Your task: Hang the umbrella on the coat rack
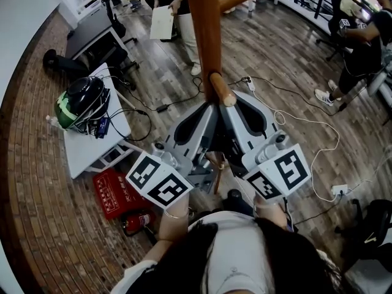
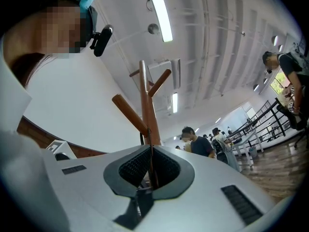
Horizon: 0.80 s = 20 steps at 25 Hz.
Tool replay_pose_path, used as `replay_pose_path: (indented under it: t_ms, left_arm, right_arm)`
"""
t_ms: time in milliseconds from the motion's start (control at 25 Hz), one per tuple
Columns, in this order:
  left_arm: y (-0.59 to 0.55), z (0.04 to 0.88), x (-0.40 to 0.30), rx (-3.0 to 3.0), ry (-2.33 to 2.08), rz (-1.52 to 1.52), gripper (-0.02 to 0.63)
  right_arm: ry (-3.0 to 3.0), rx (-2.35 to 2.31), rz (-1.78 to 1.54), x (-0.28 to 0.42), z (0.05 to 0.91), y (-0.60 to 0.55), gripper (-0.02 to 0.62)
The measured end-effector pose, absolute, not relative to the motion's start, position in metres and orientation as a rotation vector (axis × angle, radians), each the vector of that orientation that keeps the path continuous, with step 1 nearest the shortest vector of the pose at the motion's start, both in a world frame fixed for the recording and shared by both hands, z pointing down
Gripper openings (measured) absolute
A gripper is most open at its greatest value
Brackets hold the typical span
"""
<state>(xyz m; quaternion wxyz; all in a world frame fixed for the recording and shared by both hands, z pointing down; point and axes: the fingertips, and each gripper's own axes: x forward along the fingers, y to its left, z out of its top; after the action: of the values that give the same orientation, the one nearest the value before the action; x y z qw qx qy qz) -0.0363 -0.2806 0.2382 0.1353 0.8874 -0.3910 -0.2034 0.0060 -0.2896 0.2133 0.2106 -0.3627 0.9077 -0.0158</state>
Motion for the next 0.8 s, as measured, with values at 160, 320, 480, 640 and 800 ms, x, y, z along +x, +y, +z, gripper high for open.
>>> replay_pose_path:
  t_ms: [160, 320, 480, 640, 800]
  left_arm:
    - [-0.273, 0.239, -0.043, 2.572, -1.140, -0.594, 0.012]
    - [-0.265, 0.237, -0.048, 2.577, -1.143, -0.601, 0.012]
    - [-0.256, 0.238, -0.054, 2.582, -1.142, -0.599, 0.012]
    - [-0.246, 0.237, -0.060, 2.587, -1.129, -0.604, 0.012]
    - [-0.236, 0.236, -0.065, 2.594, -1.114, -0.611, 0.012]
  right_arm:
    - [2.508, -1.044, -0.032, 0.006, 0.214, -0.285, 0.037]
    - [2.493, -1.098, -0.017, 0.008, 0.216, -0.282, 0.037]
    - [2.481, -1.149, -0.014, 0.007, 0.220, -0.277, 0.037]
    - [2.467, -1.184, -0.008, 0.005, 0.222, -0.268, 0.037]
    - [2.459, -1.205, 0.002, 0.002, 0.221, -0.257, 0.037]
